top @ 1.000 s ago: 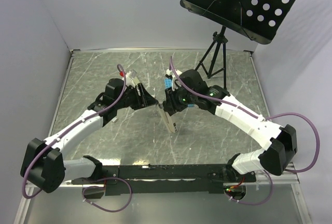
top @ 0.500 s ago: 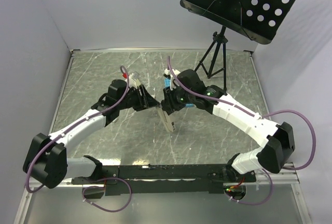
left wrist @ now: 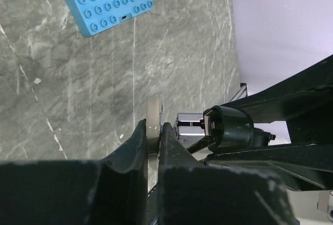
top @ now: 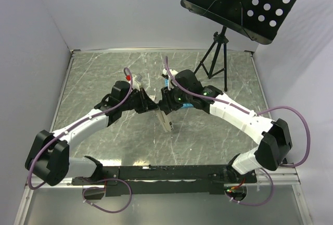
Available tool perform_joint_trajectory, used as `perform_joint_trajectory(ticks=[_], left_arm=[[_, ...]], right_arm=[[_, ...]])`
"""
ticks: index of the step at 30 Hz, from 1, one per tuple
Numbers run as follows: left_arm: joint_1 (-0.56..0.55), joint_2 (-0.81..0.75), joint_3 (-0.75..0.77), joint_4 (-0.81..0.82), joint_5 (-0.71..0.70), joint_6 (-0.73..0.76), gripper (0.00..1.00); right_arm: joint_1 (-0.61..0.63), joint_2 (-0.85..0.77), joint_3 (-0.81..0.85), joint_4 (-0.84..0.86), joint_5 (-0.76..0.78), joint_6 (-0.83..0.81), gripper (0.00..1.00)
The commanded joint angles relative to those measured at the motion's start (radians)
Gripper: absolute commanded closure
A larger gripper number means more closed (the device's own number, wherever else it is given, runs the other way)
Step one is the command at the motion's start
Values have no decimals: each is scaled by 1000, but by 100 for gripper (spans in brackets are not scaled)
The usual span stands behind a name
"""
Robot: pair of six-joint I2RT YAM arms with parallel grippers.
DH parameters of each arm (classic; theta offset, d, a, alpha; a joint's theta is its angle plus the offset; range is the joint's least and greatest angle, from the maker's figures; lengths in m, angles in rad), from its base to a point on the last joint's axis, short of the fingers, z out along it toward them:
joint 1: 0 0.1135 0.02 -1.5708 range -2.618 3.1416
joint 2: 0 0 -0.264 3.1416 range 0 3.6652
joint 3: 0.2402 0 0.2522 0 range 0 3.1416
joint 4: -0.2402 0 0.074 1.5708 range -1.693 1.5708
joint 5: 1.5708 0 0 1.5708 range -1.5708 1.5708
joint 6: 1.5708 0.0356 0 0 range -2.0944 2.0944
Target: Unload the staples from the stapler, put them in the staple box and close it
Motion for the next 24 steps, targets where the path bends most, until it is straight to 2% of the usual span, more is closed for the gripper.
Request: perform_joint_trajectory(ticks=[1,4,5,7,11,19,23,24], left_arm=[[-5,-9,-3,29,7,7,99],[-5,-19,-5,38,5,10,99],[-5,-24,-5,37,5,12,99],[-6,-35,-3,34,-2,16,99],[-6,-42,2,21,-7,21,99],[-8,-59,2,26,-10,9,99],[-5,-70,6,6,-39,1,99],[-3,-73,11,-27,-57,9,99]], right_arm=[[11,-4,67,73,-47,23,69],[10,11,101,39,-32,24,48],[10,18,107,25,-29,20,45],[11,43,117,14,-21,12,39],[11,83,147,-6,-35,12,37],[11,118,160,-26,-18,4,42],[11,109,142,-33,-3,4,67],[11,101,136,-46,5,0,69]])
